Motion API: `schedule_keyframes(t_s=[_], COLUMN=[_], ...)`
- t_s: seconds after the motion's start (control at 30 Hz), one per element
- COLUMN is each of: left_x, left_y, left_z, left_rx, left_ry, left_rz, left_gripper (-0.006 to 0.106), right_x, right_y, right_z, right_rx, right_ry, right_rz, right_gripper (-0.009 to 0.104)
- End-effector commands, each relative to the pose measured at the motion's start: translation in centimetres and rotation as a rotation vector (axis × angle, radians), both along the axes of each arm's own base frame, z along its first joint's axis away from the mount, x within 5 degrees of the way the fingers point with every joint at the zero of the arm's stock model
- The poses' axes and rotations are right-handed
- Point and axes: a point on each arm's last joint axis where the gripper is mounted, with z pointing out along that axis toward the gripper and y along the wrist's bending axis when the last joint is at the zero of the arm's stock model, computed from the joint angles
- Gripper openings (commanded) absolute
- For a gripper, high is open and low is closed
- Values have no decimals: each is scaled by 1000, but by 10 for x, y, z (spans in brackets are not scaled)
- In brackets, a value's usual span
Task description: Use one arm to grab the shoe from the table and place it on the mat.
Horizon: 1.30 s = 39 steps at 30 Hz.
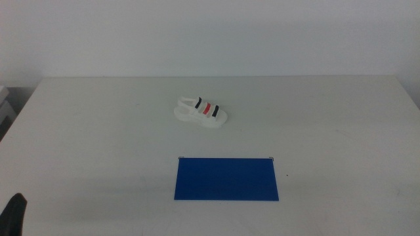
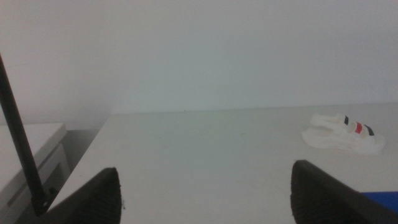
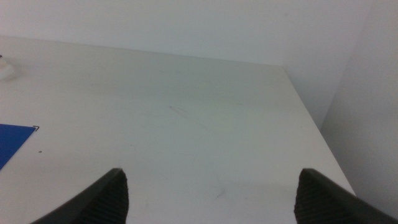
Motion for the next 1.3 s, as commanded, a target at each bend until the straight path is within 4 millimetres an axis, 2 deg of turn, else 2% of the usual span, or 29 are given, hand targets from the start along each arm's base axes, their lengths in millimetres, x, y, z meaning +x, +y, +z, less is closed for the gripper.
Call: schedule_keyframes(t_s=[0.0,0.23,0.47,0.67,0.8,1.03,1.1,1.27], left_x=[-1,1,14,36,59,118,137,177], left_y=[-1,-1,-3,-12,-20,-35,-39,-48], left_z=[8,27,69,107,135,176,185,195], left_rx=[-11,-10,-2,-2,22,31,31,32], left_ry=[-108,-128,-110,-49,-21,19,28,51], left_rz=[-8,-10,-39,-119,-158,-186,-187,-187], left_gripper=[94,94,94,94,94,94,94,94], right_x=[1,1,1,1,1,1,1,1], right_y=[0,0,0,0,0,0,0,0], right_z=[5,5,5,5,5,5,5,5], right_rx=[-21,-21,-21,-21,-21,-21,-21,-21], right_ry=[-63,-63,-63,-63,-63,-63,-63,-63], right_rz=[0,0,0,0,0,0,0,0], right_gripper=[78,78,78,78,78,78,78,78])
